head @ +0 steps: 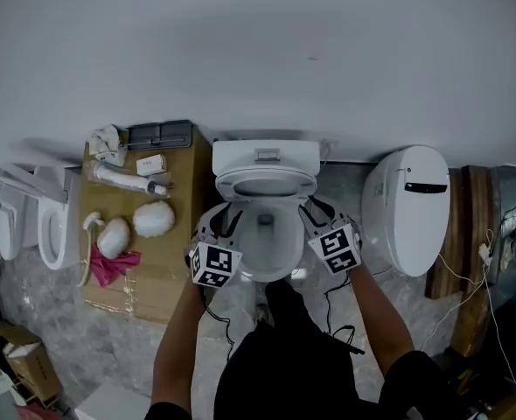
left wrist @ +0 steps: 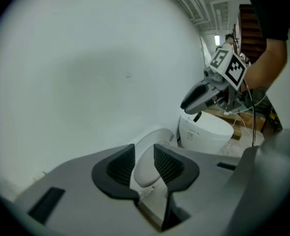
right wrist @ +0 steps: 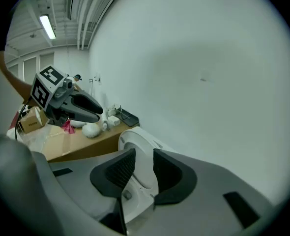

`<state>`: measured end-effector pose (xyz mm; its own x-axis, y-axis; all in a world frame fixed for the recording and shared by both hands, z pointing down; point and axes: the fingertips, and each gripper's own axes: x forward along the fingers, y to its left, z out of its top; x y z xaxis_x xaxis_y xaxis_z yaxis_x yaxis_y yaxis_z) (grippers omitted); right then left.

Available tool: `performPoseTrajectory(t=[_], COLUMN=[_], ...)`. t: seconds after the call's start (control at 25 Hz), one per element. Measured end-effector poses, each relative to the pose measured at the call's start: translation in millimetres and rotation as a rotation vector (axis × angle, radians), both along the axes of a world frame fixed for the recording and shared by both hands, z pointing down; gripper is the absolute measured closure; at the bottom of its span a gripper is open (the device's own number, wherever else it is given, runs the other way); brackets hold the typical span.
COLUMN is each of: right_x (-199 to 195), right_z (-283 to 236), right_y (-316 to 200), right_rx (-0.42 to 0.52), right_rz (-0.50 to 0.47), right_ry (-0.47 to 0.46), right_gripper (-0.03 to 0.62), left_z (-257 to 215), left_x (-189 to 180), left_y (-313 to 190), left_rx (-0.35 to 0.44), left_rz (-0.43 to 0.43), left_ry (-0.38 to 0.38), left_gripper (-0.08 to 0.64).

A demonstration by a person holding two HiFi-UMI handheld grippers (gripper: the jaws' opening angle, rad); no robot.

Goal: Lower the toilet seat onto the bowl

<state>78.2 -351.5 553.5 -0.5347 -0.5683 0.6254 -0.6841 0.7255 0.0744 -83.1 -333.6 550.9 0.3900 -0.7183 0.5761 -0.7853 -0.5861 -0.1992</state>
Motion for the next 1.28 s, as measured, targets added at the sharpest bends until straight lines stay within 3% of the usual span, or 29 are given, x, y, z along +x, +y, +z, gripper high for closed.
performPoseTrajectory(t=[0.16, 0.36, 0.76, 1.0, 1.28], right_x=[4, -1, -7, -10, -11], right_z=[42, 83, 117, 113, 111], right_y=[-40, -66, -79, -69, -40], right_rx=[-0.001, 0.001, 0.031, 0.049, 0.055], right_rz=[-0.054, -0.116, -0.173, -0.205, -0.316], right_ry=[0.135, 0.232, 0.332, 0.331, 0.351], right_gripper=[0.459, 0.459, 0.469, 0.516, 0.524], left_z=[38, 75, 106, 114, 120], left_x=[1, -6, -11, -10, -10], left_y=[-36, -70, -90, -81, -62], left_rx=[-0.046, -0.088, -0.141, -0.156, -0.178], left_rz=[0.081, 0.132, 0.169, 0.218, 0.303], left_ry=[-0.122, -0.222, -0.267, -0.308, -0.354], left_gripper=[0.421, 0.419, 0.419, 0.42, 0.487])
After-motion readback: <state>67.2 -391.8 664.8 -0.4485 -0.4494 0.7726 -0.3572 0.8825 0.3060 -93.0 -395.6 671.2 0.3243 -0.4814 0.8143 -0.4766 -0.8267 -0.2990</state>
